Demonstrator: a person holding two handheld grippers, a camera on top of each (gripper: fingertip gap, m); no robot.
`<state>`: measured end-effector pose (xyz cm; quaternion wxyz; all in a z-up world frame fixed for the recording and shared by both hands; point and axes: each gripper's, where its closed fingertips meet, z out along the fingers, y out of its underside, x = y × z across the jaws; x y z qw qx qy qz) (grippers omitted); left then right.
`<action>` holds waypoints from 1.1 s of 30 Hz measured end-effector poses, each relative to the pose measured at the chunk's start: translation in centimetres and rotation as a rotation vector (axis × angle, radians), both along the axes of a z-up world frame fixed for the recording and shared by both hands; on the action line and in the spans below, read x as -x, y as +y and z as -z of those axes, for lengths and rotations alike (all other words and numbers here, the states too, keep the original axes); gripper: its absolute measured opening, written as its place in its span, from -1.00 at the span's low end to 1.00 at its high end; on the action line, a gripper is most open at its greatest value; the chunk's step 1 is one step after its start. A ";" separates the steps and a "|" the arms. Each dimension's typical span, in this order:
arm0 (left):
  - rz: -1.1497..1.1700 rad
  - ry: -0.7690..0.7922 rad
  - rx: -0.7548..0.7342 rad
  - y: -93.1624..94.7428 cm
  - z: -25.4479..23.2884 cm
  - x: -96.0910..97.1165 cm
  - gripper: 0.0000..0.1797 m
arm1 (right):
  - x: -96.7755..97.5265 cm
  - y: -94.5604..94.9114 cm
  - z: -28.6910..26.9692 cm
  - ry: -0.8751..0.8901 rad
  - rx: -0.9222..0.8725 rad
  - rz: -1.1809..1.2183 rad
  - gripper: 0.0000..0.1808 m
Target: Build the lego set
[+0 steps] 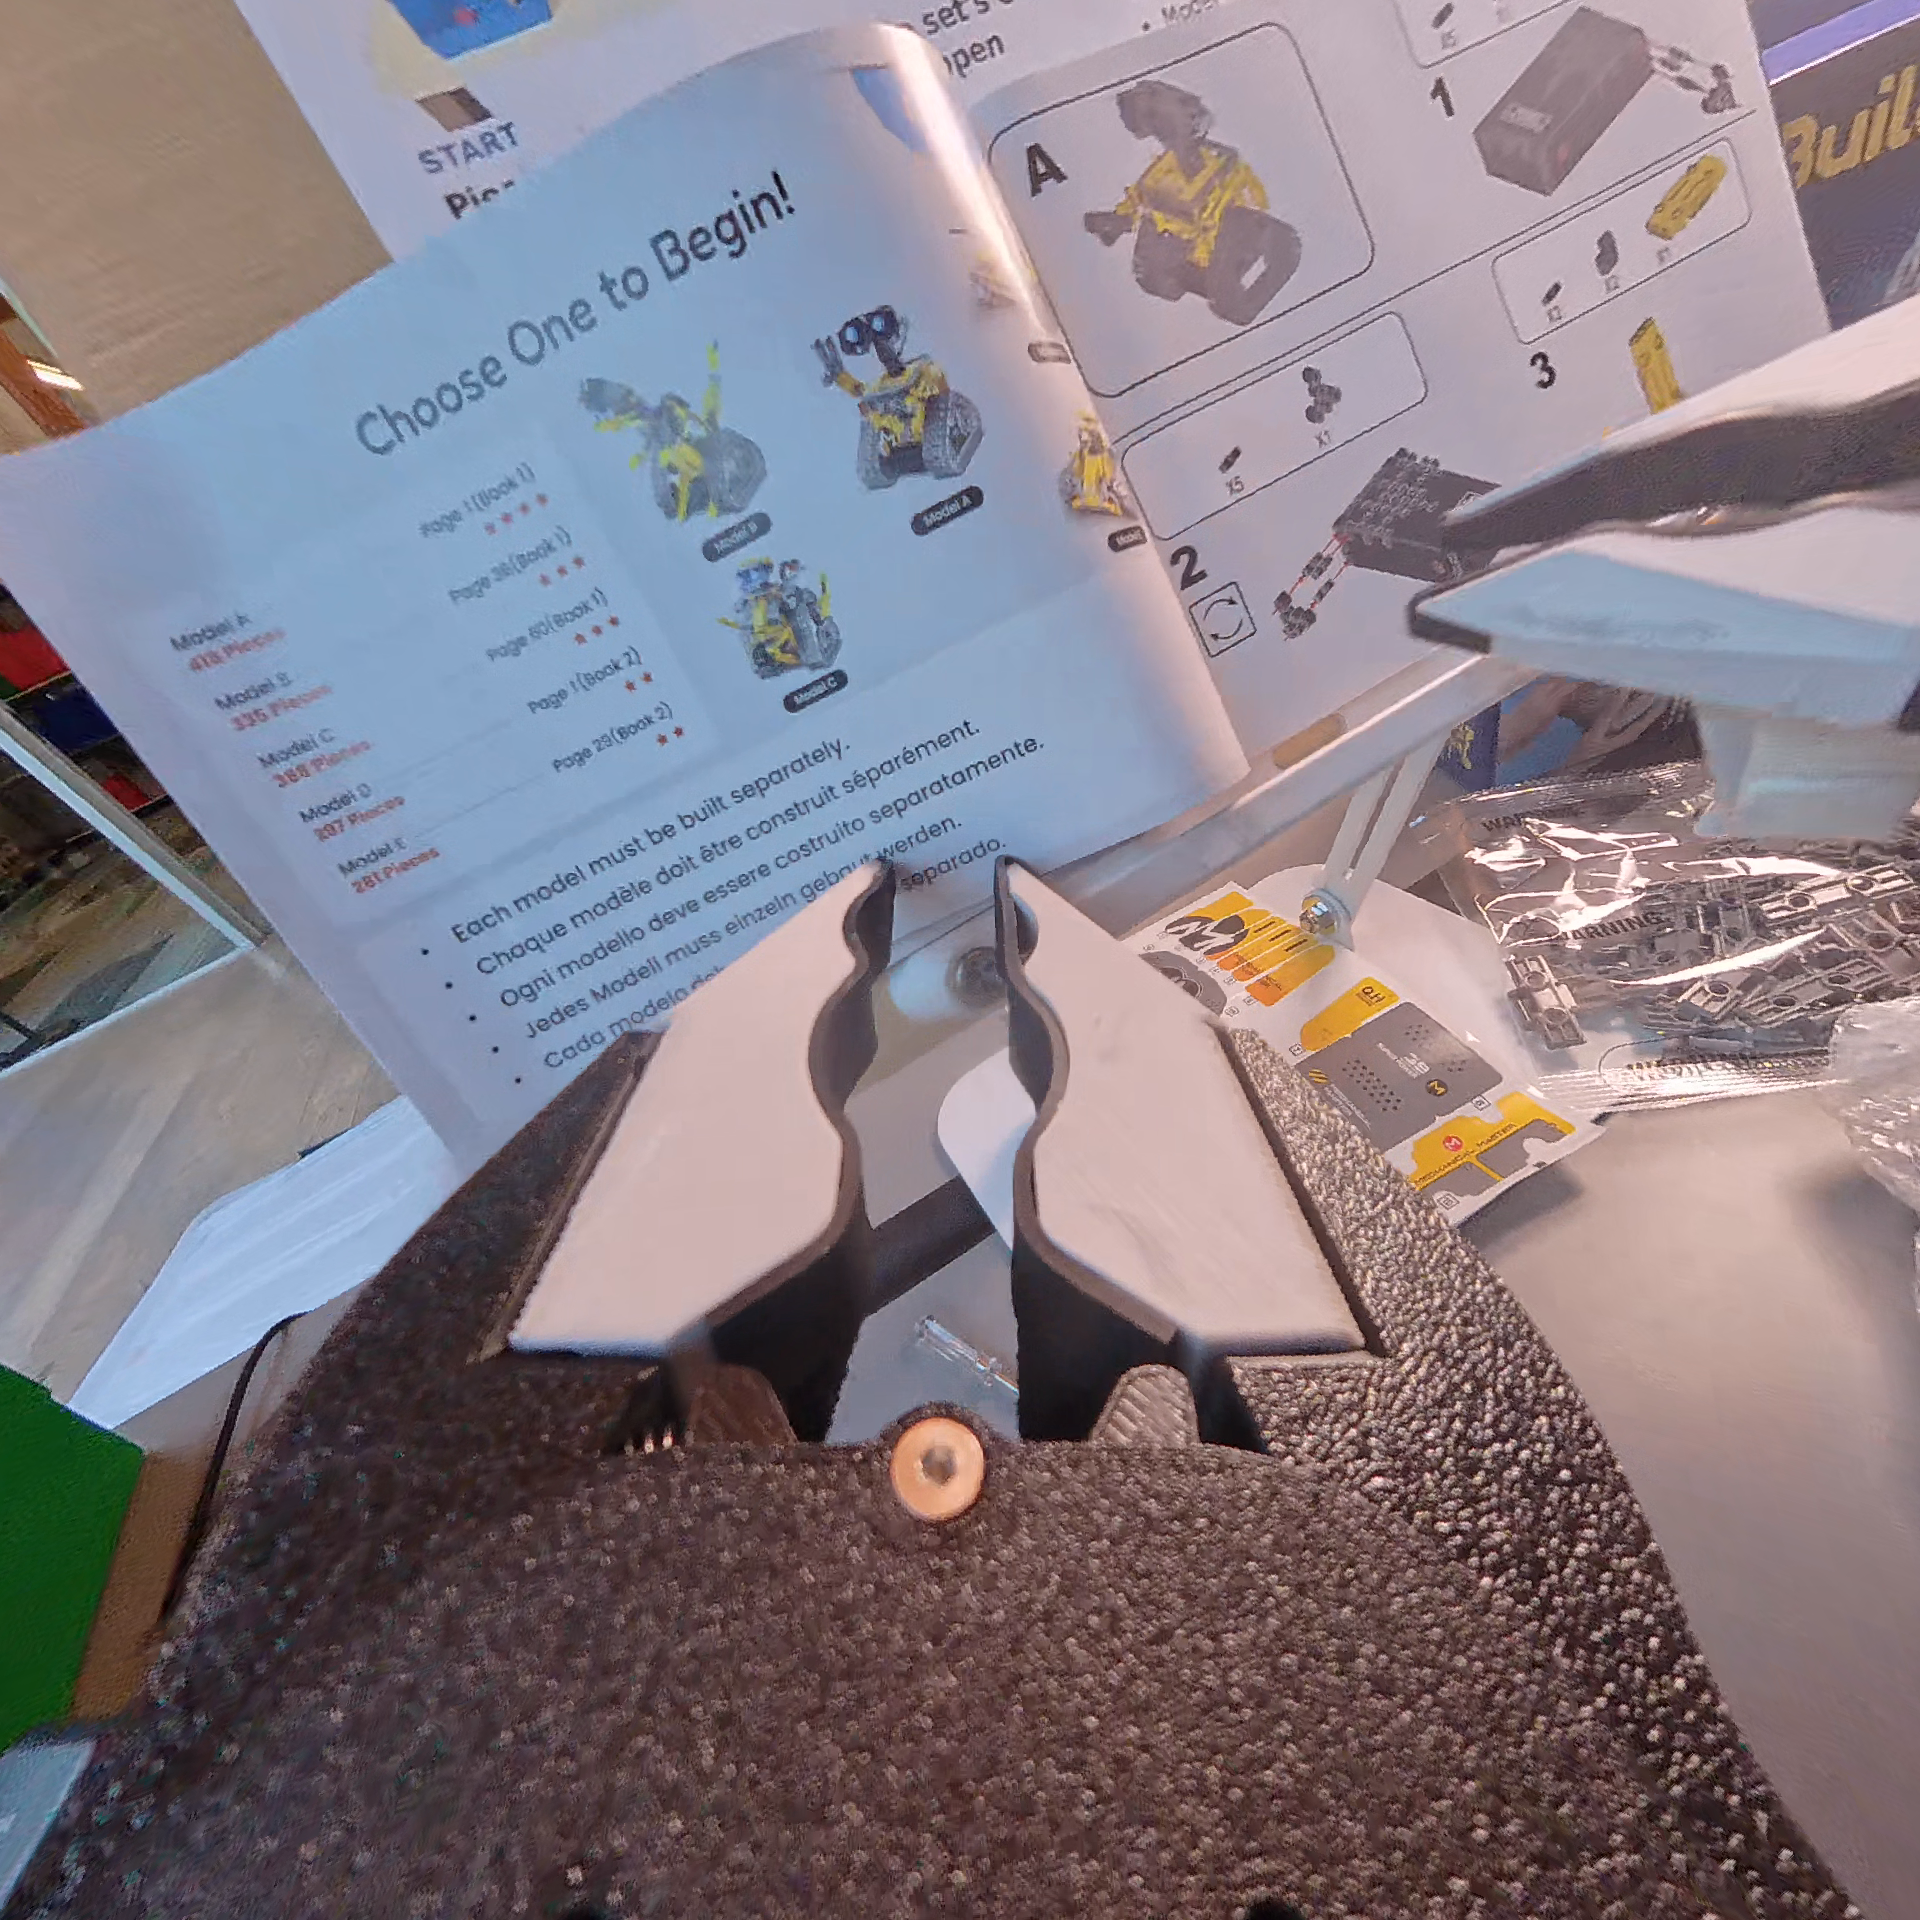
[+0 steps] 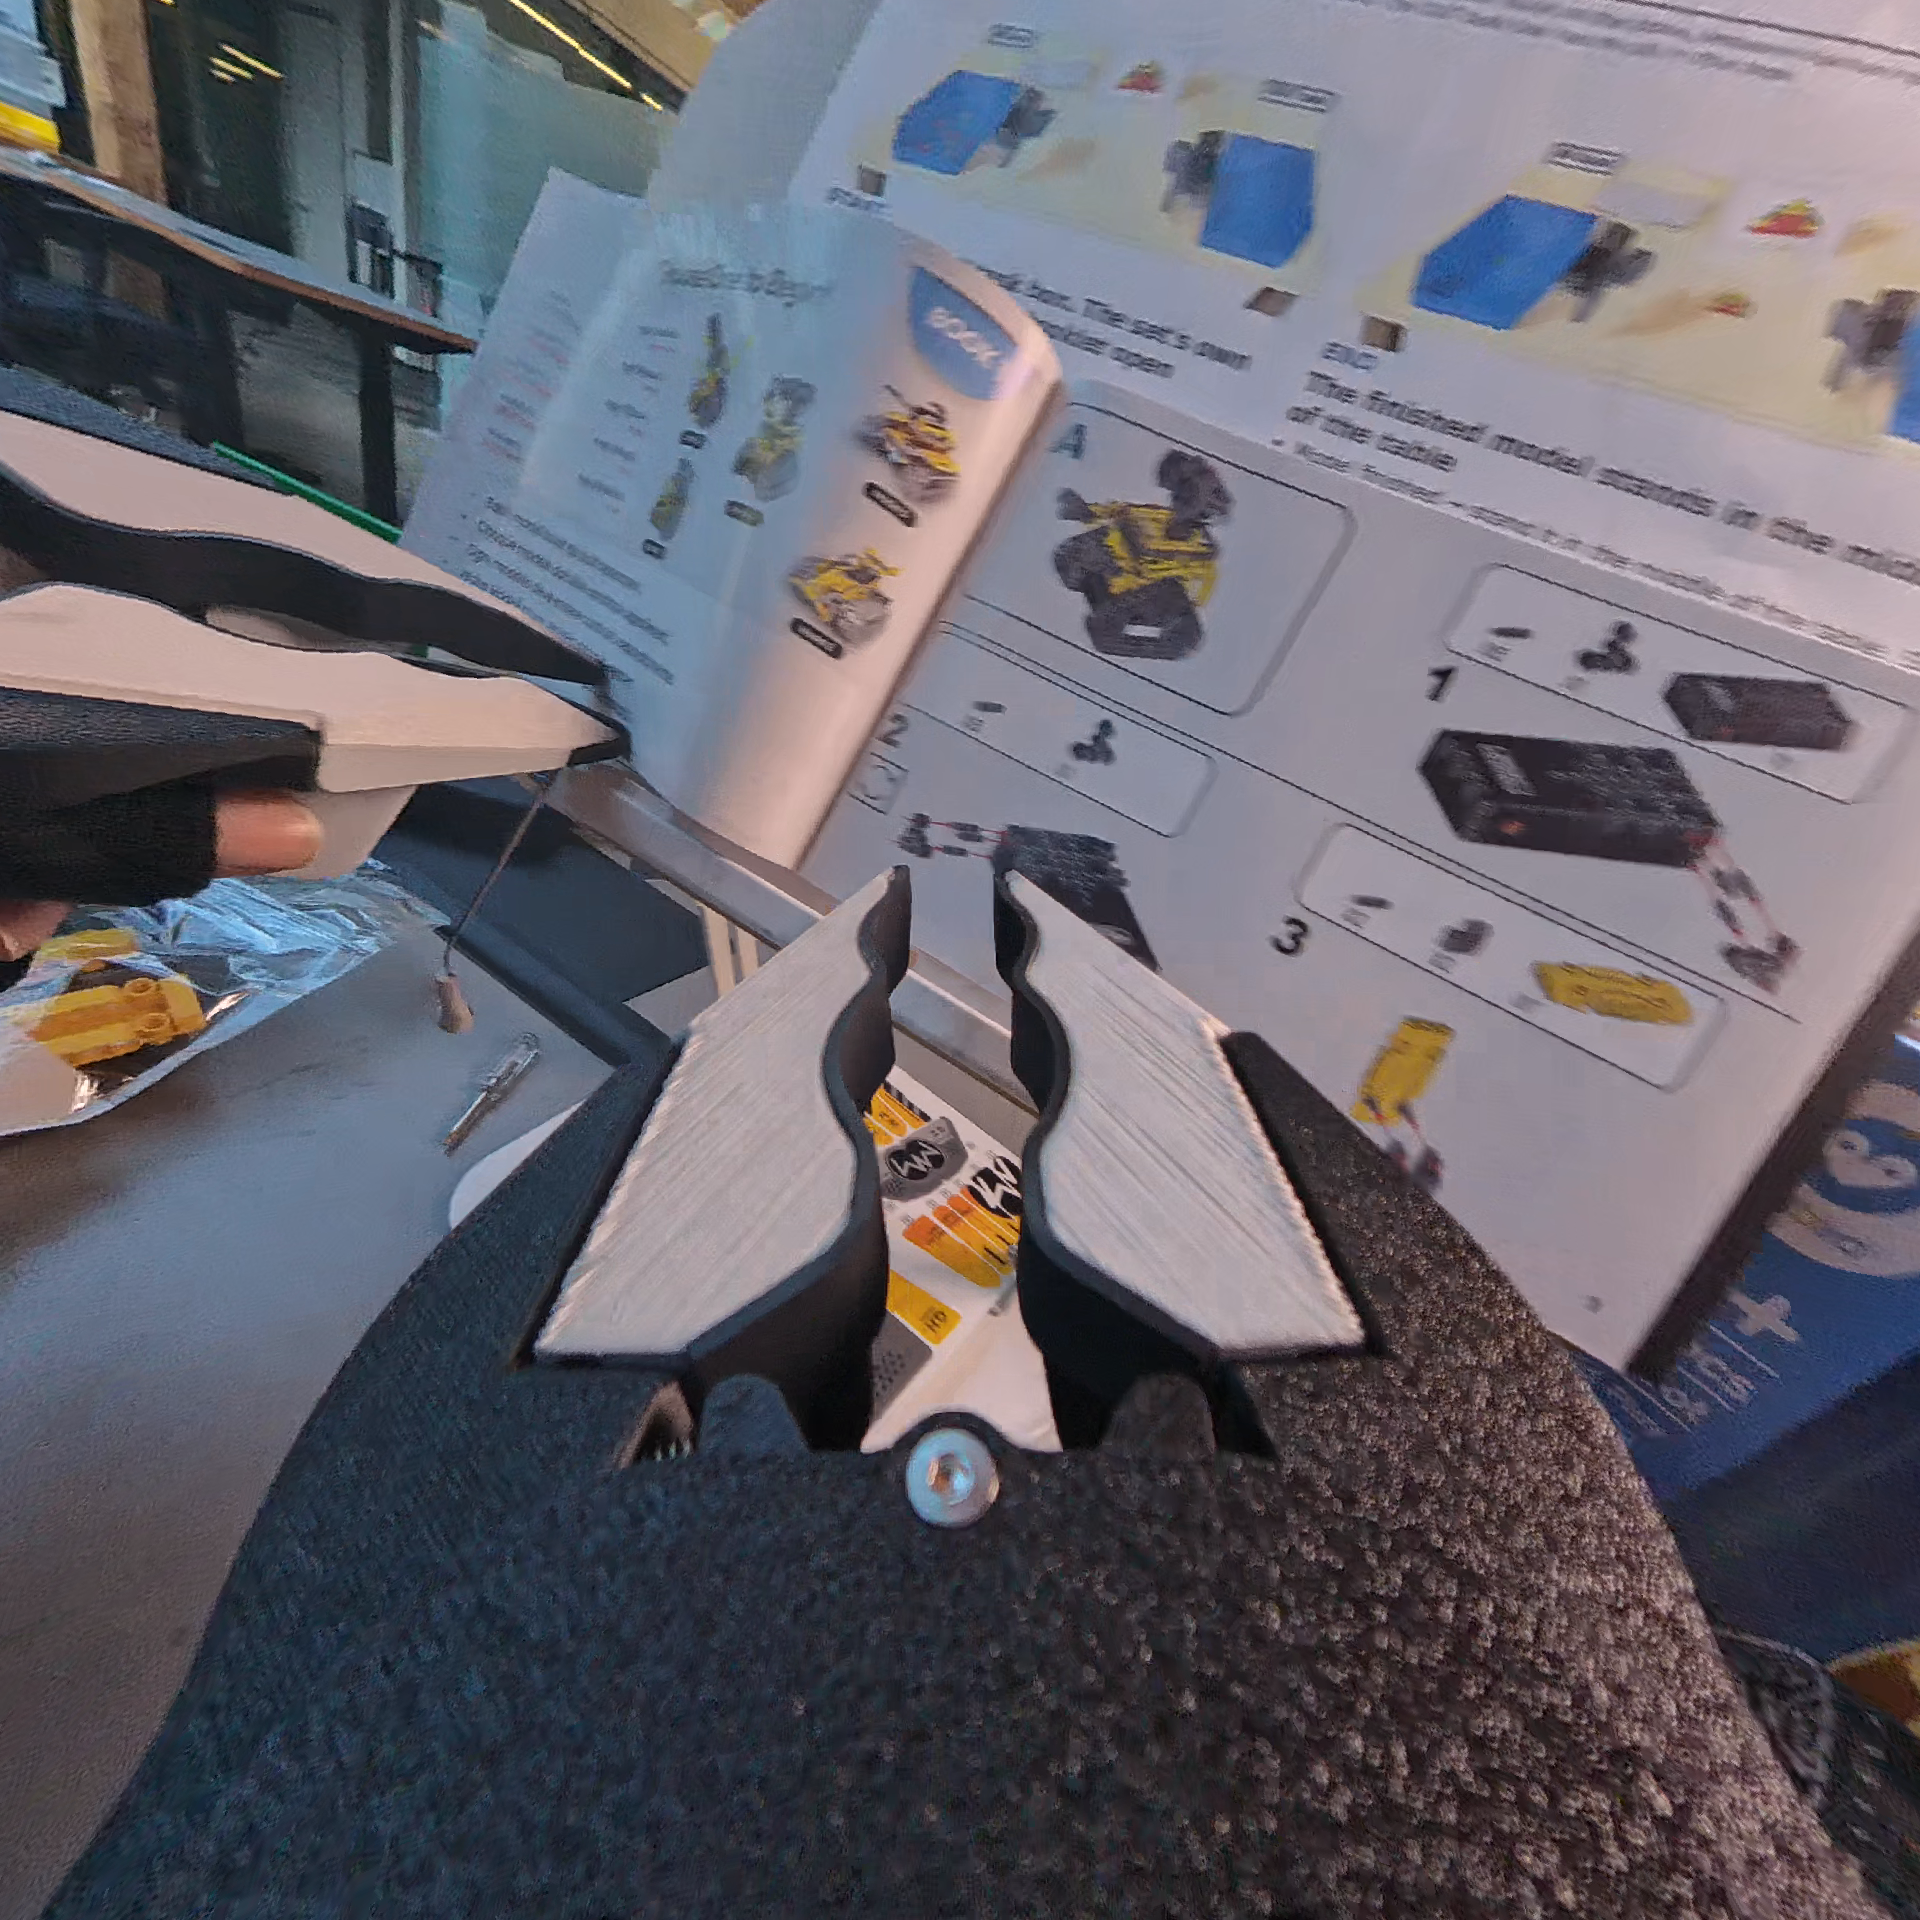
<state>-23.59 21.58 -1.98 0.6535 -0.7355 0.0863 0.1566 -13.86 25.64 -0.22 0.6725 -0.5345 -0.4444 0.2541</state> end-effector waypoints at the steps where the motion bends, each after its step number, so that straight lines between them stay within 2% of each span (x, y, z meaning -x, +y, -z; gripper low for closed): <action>1: 0.001 -0.013 0.002 -0.1 0.0 0.1 -0.79 | 1.1 -0.4 0.1 -0.005 -0.010 0.002 -0.85; 5: 0.023 -0.059 -0.051 -0.9 -1.6 0.0 -0.79 | 4.7 -0.7 0.8 -0.019 0.030 0.028 -0.87; 9: 0.163 -0.087 -0.141 -1.1 -3.8 -3.0 -0.84 | 5.8 -0.8 1.1 -0.102 -0.082 0.093 -1.00; 13: 0.172 -0.104 -0.065 0.7 -1.7 -3.4 -0.82 | 5.9 -0.9 1.4 -0.124 -0.109 0.084 -0.99; 15: 0.128 -0.116 -0.036 1.3 -0.6 -2.4 -0.84 | 5.6 -1.5 1.4 -0.118 -0.081 0.018 -0.92; 18: 0.103 -0.124 -0.035 1.5 -0.1 -1.5 -0.90 | 2.8 -1.0 -0.3 -0.001 -0.054 -0.003 -0.87; 23: 0.097 -0.133 -0.041 1.4 0.2 -1.1 -0.94 | -6.0 3.7 -3.1 0.393 0.212 0.082 -0.75; 27: 0.093 -0.125 -0.040 1.5 0.2 -1.2 -0.93 | -5.3 0.4 0.8 0.398 0.379 -0.008 -0.70; 30: 0.093 -0.121 -0.037 1.5 0.2 -1.3 -0.92 | -2.8 -1.9 4.9 0.422 0.635 -0.076 -0.47; 33: 0.092 -0.111 -0.033 1.4 0.2 -1.3 -0.92 | -0.3 -1.9 5.8 0.523 0.854 -0.115 -0.26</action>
